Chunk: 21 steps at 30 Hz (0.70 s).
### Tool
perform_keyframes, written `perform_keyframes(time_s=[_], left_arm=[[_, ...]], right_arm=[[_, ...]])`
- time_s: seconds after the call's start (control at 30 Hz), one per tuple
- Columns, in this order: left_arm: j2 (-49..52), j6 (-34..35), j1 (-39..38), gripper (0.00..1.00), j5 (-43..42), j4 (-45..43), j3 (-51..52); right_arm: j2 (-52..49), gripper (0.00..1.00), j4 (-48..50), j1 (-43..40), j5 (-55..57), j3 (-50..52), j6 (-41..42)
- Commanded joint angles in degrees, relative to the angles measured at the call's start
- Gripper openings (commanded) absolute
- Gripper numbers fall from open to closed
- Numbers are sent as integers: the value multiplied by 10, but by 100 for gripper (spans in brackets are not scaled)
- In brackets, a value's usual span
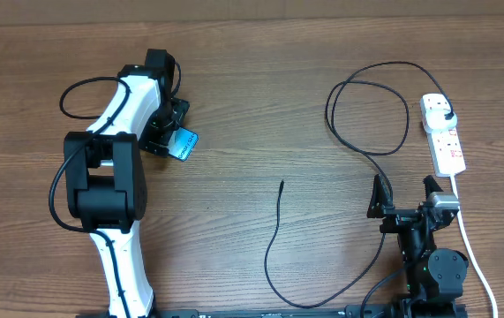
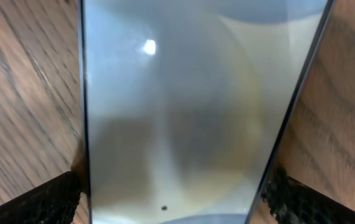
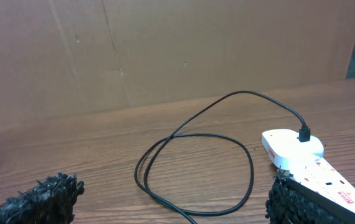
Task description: Plug charger to phone and switch on socket
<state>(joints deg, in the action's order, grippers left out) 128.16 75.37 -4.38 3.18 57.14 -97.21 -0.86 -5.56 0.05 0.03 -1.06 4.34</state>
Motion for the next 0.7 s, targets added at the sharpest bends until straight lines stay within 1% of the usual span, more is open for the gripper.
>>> perform_keyframes(time_s=[0.0,0.2,0.67], left_arm=[[28,0,5,100,-46,6,7],[28,-9,15,100,-41,26,7],[28,-9,23,100,-21,38,7]], right_arm=[[1,100,3,2,3,3,-3],[1,100,3,2,3,3,-3],[1,100,3,2,3,3,-3]])
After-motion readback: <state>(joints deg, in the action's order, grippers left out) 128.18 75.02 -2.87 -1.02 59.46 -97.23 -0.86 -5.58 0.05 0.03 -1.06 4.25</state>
